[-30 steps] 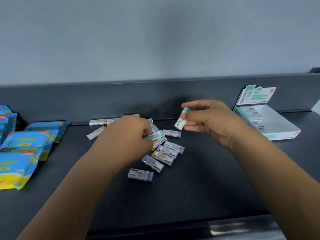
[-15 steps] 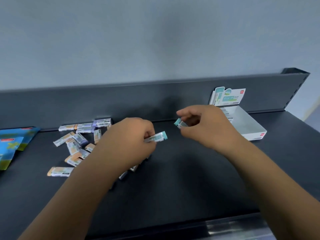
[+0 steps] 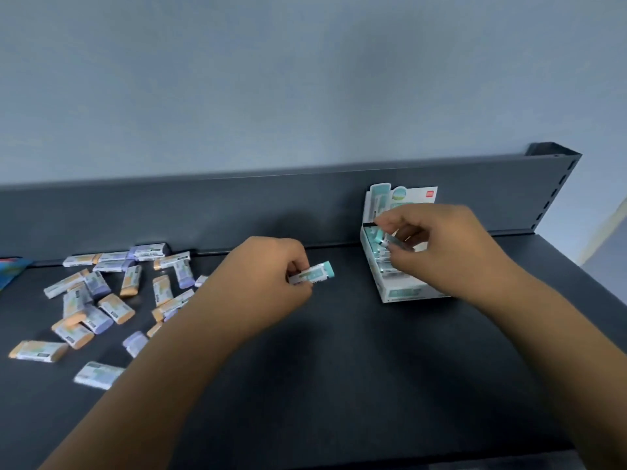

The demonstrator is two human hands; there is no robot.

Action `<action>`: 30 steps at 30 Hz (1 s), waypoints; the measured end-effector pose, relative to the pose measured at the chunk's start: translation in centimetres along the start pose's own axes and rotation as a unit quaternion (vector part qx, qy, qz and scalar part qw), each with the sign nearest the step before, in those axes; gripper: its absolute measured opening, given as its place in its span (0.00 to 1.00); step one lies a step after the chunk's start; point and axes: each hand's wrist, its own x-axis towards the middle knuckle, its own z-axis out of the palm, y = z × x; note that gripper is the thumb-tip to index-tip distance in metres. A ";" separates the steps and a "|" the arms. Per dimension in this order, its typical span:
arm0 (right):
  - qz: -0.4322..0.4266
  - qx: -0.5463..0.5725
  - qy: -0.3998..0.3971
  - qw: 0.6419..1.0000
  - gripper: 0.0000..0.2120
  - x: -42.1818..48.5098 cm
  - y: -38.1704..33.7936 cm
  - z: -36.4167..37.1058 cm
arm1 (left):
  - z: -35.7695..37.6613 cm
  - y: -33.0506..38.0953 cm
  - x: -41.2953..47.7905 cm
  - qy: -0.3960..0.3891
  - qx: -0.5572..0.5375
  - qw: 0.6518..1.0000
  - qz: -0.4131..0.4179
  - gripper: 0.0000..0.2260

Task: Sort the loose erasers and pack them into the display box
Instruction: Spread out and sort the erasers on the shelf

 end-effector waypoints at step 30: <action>-0.352 -0.205 -0.159 0.899 0.07 3.4 7.7 0.4 | 3.5 5.8 1.7 0.146 -0.096 0.970 -0.170 0.02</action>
